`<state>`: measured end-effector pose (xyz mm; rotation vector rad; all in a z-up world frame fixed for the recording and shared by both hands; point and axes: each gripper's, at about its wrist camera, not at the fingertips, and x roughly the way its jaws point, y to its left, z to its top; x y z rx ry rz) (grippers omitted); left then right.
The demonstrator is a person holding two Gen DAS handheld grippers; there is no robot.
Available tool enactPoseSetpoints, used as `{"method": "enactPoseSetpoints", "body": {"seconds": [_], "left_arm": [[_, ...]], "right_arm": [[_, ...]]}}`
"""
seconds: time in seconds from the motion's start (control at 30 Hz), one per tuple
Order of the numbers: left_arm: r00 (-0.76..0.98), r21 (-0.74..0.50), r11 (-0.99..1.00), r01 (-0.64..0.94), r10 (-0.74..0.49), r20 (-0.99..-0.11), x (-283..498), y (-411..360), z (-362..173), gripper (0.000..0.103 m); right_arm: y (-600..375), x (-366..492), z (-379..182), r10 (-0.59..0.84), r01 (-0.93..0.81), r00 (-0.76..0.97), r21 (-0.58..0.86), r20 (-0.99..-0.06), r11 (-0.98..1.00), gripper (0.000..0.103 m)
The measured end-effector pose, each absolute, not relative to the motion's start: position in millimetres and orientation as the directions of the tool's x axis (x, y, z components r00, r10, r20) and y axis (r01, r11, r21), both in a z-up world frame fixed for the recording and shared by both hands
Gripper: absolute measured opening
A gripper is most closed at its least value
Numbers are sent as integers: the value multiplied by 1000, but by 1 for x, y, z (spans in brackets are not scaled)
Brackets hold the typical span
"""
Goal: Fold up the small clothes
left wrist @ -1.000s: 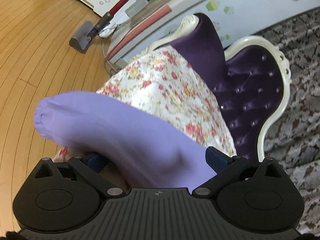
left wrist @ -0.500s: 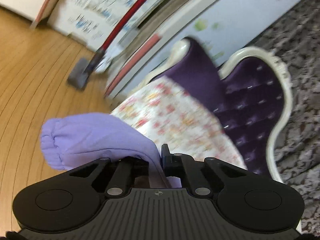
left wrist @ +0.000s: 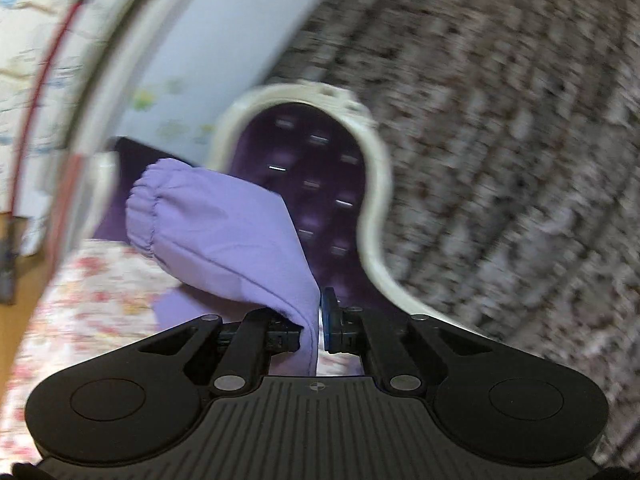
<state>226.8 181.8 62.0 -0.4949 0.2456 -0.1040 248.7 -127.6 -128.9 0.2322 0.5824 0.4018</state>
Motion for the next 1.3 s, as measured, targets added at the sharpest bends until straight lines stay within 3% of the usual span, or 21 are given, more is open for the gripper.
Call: {"method": "enactPoseSetpoints", "body": {"seconds": [0.23, 0.47, 0.53, 0.6, 0.7, 0.87, 1.03, 1.3], "left_arm": [[904, -488, 843, 227, -369, -217, 252, 84, 62, 7], [789, -512, 791, 334, -532, -308, 271, 6, 9, 10], [750, -515, 782, 350, -563, -346, 274, -7, -5, 19], [710, -519, 770, 373, -596, -375, 275, -18, -16, 45], [663, -521, 745, 417, -641, -386, 268, -27, -24, 61], [632, -491, 719, 492, -683, -367, 249, -33, -16, 76], [611, -421, 713, 561, -700, -371, 229, -41, -14, 84], [558, -466, 685, 560, -728, -400, 240, -74, -43, 100]], "right_arm": [[-143, 249, -132, 454, -273, 769, 411, -451, 870, 103], [-158, 249, -134, 470, -242, 776, 490, -421, 837, 103], [-163, 246, -133, 456, -216, 778, 499, -431, 839, 103], [-168, 242, -131, 434, -192, 779, 488, -452, 852, 103], [-179, 230, -128, 417, -167, 781, 488, -466, 857, 103], [-200, 217, -129, 381, -120, 782, 479, -494, 869, 103], [-216, 214, -130, 345, -81, 782, 465, -519, 882, 102], [-245, 200, -125, 256, -8, 798, 415, -545, 910, 102]]}}
